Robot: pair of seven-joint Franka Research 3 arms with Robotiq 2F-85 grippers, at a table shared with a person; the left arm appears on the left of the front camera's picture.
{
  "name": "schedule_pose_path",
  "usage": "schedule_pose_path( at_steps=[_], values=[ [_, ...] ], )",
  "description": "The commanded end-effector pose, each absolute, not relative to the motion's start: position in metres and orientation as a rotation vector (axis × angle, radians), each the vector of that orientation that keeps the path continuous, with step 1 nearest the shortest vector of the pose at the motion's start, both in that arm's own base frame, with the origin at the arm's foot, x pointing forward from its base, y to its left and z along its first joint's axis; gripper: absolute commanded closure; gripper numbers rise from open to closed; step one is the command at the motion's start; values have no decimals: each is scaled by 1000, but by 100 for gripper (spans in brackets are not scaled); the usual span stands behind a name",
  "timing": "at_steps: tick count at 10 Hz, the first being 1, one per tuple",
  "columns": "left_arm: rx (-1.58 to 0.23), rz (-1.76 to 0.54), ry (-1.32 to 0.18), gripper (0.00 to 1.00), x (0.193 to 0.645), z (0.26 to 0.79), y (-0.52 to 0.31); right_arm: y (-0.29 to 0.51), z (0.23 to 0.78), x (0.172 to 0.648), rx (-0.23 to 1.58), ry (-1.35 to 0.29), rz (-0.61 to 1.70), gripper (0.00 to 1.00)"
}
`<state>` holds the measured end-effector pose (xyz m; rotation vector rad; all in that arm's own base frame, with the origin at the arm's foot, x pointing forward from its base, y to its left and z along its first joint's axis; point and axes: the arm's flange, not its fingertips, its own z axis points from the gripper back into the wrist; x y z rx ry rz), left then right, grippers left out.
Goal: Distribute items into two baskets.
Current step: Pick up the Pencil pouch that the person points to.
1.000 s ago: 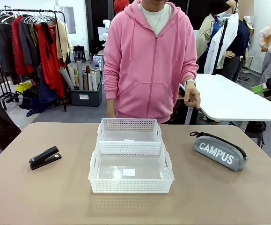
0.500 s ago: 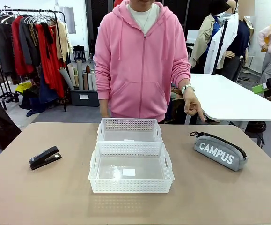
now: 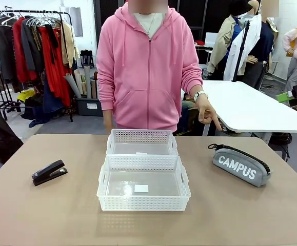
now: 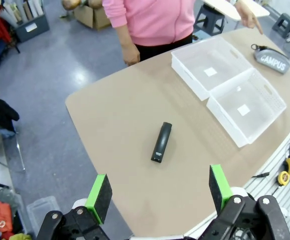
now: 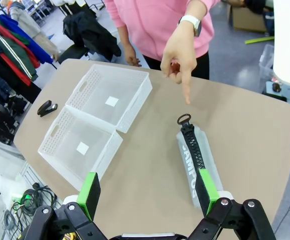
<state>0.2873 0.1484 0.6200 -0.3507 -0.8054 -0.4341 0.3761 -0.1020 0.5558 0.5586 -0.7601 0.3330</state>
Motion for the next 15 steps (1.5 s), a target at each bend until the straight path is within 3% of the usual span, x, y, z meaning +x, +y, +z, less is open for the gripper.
schedule_pose_path(
  at_steps=[1,5,8,12,15],
  values=[
    [-408,-444,-800,0,307,621,160,-101,556,378,573,-772,334,0],
    [-477,-386,-799,0,343,618,168,-101,556,378,573,-772,334,0],
    [-468,-366,-780,0,341,615,162,-102,556,376,559,-760,333,0],
    [-468,-366,-780,0,341,615,162,-73,567,431,444,-719,535,0],
    [-468,-366,-780,0,341,615,162,-43,547,473,330,-573,646,0]
  ],
)
